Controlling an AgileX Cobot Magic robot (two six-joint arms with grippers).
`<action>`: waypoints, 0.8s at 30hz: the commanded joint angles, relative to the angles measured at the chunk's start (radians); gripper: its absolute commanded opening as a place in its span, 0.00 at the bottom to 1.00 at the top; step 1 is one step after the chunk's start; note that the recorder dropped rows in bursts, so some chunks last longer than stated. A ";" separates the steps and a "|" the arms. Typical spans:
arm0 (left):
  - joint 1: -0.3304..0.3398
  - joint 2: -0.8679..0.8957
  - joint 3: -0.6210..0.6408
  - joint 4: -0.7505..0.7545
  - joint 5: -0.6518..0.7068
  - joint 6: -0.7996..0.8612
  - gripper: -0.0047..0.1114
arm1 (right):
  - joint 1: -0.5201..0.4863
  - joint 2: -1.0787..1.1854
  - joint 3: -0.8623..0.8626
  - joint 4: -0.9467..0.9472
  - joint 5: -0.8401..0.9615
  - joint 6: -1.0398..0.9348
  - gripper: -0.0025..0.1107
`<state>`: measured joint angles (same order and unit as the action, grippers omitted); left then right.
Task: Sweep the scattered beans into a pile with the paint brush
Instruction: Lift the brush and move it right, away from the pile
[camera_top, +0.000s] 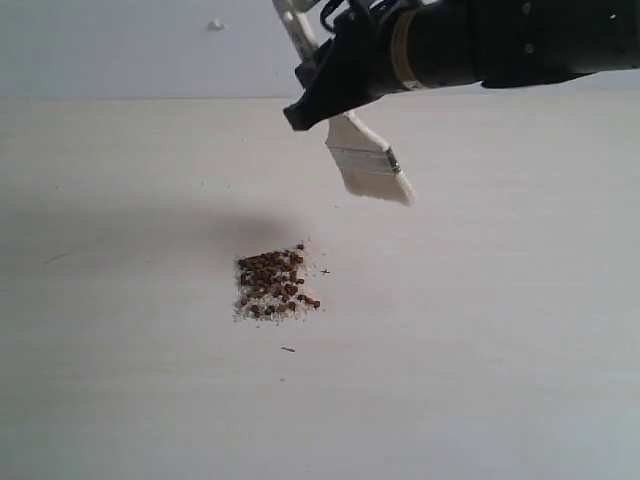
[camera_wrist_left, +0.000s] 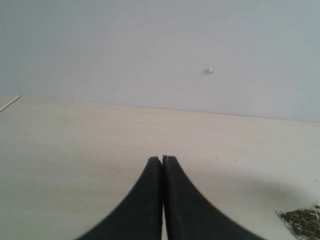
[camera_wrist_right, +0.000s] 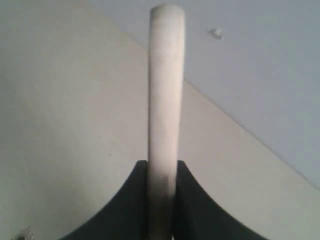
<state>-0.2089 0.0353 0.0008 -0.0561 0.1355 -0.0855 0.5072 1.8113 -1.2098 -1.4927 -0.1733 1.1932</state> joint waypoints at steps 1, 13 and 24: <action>0.000 -0.007 -0.001 -0.008 0.001 0.006 0.04 | 0.011 0.071 -0.007 0.195 0.001 -0.288 0.02; 0.000 -0.007 -0.001 -0.008 0.001 0.006 0.04 | 0.020 0.248 -0.002 1.274 -0.191 -1.193 0.02; 0.000 -0.007 -0.001 -0.008 0.001 0.006 0.04 | 0.167 0.269 -0.002 1.281 -0.149 -1.160 0.02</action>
<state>-0.2089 0.0353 0.0008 -0.0561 0.1355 -0.0855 0.6654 2.0780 -1.2098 -0.2239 -0.3333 0.0215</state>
